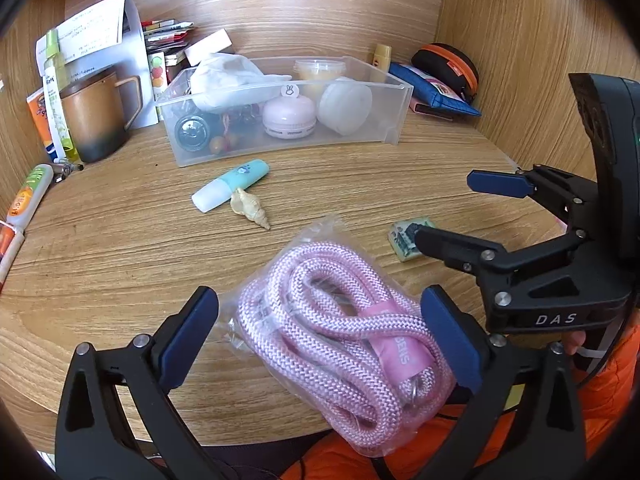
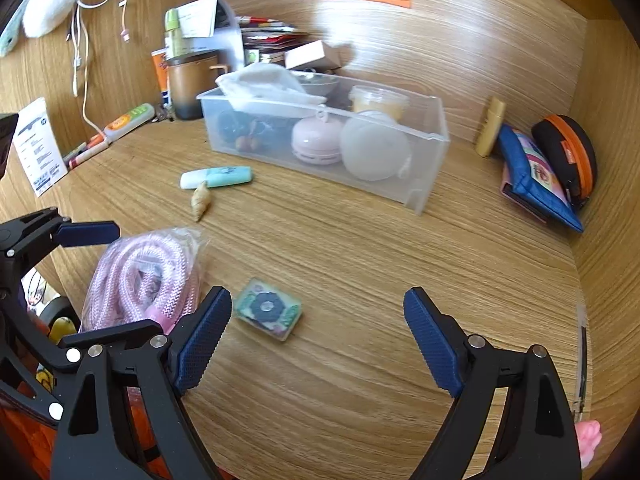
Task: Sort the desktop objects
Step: 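Withdraw both tools toward the pink rope bag and square tile, then grasp the pink rope bag with the left tool while the right tool approaches the square tile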
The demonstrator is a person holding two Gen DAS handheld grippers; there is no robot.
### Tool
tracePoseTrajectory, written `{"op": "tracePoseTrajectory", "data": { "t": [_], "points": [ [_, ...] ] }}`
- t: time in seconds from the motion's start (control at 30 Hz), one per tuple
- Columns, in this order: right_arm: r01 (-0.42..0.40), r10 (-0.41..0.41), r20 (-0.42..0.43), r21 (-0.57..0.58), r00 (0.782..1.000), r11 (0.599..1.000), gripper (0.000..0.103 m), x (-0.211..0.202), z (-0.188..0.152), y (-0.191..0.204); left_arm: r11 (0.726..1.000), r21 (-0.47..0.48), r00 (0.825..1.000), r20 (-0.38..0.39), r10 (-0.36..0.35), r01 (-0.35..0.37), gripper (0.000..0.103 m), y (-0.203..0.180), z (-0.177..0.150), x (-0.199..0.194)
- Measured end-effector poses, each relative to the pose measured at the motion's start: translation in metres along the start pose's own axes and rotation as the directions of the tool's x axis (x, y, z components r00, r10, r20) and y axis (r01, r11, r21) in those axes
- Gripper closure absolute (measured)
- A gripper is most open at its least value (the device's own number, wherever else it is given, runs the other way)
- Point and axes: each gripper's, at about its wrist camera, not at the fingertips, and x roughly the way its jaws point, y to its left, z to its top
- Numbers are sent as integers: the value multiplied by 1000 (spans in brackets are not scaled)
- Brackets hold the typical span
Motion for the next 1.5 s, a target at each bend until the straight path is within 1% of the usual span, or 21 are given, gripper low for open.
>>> {"op": "tracePoseTrajectory", "data": {
  "t": [0.07, 0.17, 0.27, 0.4, 0.53, 0.67, 0.73, 0.83, 0.97, 1.1, 1.2, 1.33, 1.5],
  "points": [
    [-4, 4, -6, -5, 1000, 1000, 17, 3, -1, 4, 1000, 12, 1000, 8, 3, -3, 0, 5, -2, -2],
    [-16, 16, -15, -8, 1000, 1000, 17, 7, -1, 7, 1000, 6, 1000, 8, 22, -22, 0, 15, -2, -4],
    [-22, 21, -24, -9, 999, 1000, 17, 12, -2, 10, 999, -21, 999, -1, 40, -40, 0, 29, -1, -4],
    [-27, 26, -34, -6, 999, 1000, 17, 17, -1, 13, 998, -54, 999, -29, 40, -41, 0, 39, -1, -5],
    [-37, 37, -32, 7, 999, 999, 17, 19, -2, 13, 998, -20, 998, -28, 59, -60, 0, 33, -3, -8],
    [-50, 50, -27, 25, 998, 998, 17, 21, -2, 11, 999, -14, 999, -39, 37, -38, 0, 21, -7, -3],
    [-54, 55, -30, 27, 998, 998, 18, 23, -2, 11, 998, -1, 997, -50, 67, -67, 0, 14, -9, 2],
    [-52, 53, -31, 23, 998, 998, 19, 26, -3, 12, 997, 2, 995, -57, 77, -77, 0, 12, -12, 7],
    [-67, 67, -21, 20, 998, 998, 25, 25, -5, 11, 996, 11, 995, -46, 89, -89, 0, 13, -12, 9],
    [-73, 73, -11, 20, 997, 997, 32, 24, -5, 10, 996, 22, 996, -9, 85, -85, 0, 15, -15, 9],
    [-76, 76, -3, 16, 997, 997, 37, 23, -6, 13, 995, 8, 995, 20, 97, -97, 0, 18, -16, 10],
    [-83, 83, -1, 8, 997, 997, 37, 22, -6, 14, 988, -43, 987, 50, 149, -147, 0, 21, -12, 16],
    [-96, 96, 2, -5, 995, 995, 48, 21, -6, 17, 986, -54, 984, 67, 163, -159, 0, 21, -11, 17]
  ]
}}
